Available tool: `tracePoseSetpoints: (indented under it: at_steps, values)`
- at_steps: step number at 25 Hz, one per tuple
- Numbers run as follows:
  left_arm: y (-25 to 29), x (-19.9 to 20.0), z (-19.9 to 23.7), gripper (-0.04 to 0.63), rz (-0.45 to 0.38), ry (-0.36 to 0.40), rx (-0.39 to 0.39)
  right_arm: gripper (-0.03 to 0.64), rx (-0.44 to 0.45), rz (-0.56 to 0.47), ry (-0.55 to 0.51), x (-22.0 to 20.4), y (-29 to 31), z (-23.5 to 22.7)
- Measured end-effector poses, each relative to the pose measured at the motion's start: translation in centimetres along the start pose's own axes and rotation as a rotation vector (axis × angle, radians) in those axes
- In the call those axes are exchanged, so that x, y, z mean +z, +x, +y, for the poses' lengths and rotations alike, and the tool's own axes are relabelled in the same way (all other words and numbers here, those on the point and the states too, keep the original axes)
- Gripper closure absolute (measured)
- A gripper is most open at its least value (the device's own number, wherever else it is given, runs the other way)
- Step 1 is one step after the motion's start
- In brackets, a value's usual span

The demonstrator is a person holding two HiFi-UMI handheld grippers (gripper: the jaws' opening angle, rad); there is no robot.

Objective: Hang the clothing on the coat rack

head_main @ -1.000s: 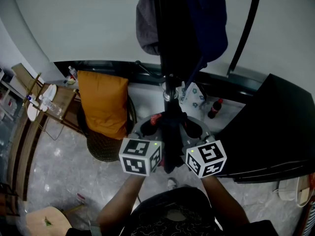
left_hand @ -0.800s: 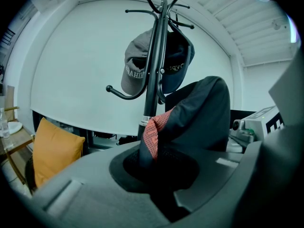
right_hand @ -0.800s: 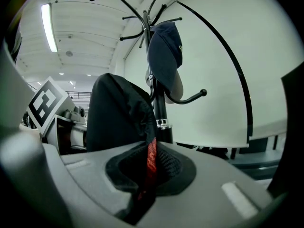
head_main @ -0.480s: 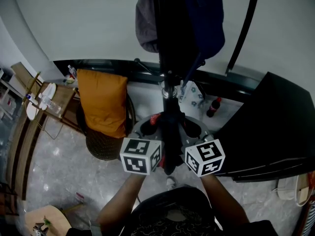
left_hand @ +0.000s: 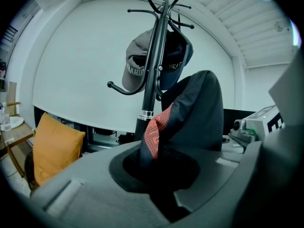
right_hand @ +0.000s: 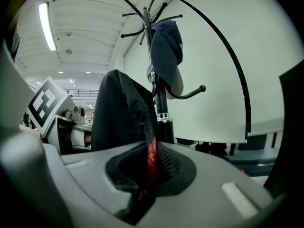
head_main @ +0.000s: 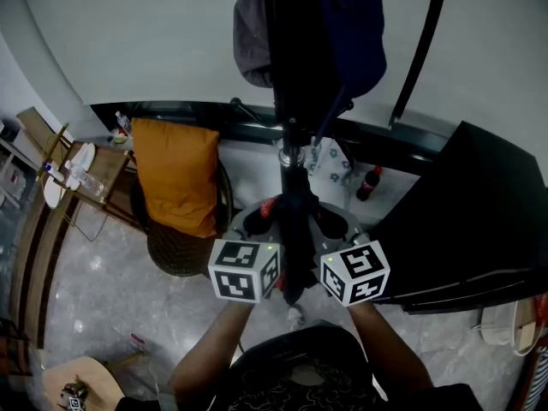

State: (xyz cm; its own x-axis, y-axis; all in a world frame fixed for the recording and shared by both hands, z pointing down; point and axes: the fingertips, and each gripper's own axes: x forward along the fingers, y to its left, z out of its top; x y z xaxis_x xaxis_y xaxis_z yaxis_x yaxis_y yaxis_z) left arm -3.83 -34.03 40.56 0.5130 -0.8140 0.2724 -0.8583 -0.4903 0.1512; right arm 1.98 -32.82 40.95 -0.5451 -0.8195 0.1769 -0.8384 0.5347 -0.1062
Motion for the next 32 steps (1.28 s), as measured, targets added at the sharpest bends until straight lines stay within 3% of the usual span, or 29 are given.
tracePoseSetpoints:
  at_steps: [19, 32]
  values:
    - [-1.1, -1.1, -0.8, 0.566, 0.016, -0.007, -0.032, 0.574, -0.014, 0.025, 0.034, -0.8, -0.8, 1.0]
    - [-2.0, -1.7, -1.5, 0.563, 0.036, 0.031, -0.027, 0.544, -0.036, 0.031, 0.019, -1.0, -2.0, 1.7]
